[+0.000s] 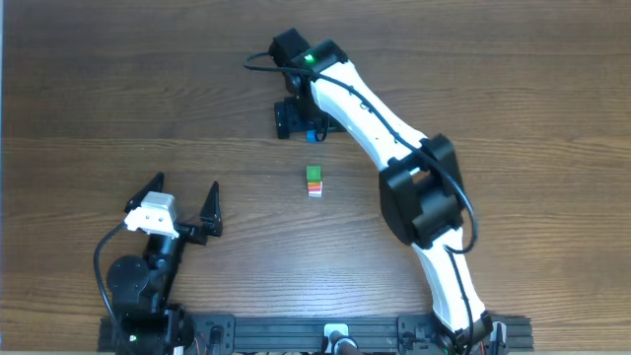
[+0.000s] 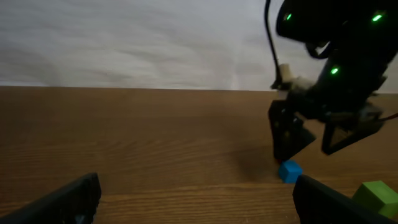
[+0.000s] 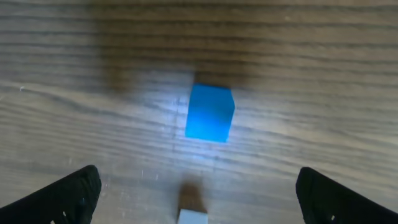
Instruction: Stack Cubes
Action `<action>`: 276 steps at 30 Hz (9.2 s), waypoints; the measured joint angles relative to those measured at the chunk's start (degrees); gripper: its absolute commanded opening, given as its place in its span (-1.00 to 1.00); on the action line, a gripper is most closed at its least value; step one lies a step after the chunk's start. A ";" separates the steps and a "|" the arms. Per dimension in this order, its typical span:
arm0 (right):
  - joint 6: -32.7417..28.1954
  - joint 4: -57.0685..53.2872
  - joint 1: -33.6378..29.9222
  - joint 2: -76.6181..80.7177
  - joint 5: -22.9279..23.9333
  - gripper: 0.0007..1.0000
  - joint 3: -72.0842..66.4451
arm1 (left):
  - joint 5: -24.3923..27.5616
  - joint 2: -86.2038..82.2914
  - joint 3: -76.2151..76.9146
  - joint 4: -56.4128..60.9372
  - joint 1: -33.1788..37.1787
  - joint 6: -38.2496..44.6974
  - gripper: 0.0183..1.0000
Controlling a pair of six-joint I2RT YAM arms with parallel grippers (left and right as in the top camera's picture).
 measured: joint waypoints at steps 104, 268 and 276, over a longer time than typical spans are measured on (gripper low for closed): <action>4.81 -17.16 4.76 -13.79 0.92 -0.98 1.33 | 0.00 0.00 0.00 0.00 0.00 0.00 1.00; 6.54 6.23 1.77 -18.58 3.37 0.99 -16.92 | 0.00 0.00 0.00 0.00 0.00 0.00 0.99; -1.62 8.07 -18.05 -18.58 5.05 0.98 -16.57 | 0.00 0.00 0.00 0.00 0.00 0.00 0.99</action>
